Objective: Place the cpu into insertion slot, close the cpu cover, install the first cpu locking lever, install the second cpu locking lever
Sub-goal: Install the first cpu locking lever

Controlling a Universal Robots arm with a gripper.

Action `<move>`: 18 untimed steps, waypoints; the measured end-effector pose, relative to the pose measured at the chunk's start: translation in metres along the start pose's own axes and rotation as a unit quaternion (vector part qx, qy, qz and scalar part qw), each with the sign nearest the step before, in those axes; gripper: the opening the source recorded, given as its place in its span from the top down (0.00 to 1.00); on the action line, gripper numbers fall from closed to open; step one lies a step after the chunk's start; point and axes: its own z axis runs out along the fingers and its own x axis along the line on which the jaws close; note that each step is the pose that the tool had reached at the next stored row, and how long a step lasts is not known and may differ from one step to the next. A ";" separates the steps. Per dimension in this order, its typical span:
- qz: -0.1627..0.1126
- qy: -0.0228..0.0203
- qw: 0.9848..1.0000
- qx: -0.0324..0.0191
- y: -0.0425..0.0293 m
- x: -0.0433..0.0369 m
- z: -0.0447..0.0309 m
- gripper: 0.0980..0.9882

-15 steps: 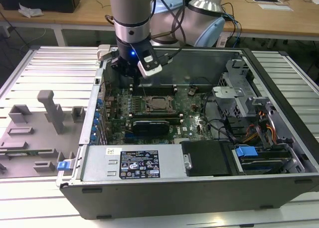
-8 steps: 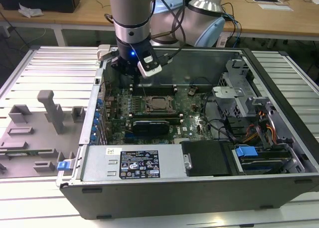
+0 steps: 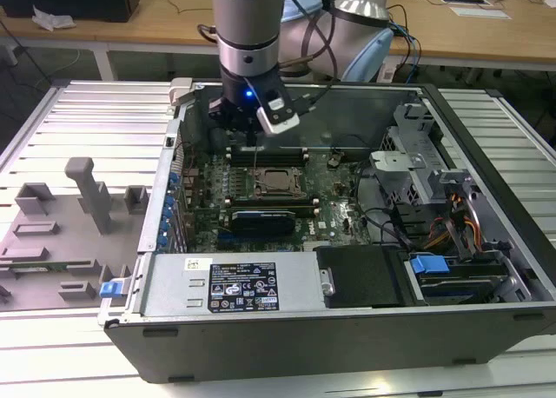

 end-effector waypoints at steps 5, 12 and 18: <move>0.000 0.001 1.000 0.000 0.0003 -0.0256 0.0008 0.99; -0.006 -0.020 1.000 0.016 0.0012 -0.0282 0.0026 0.99; -0.006 -0.020 0.999 0.026 0.0061 -0.0282 0.0132 0.99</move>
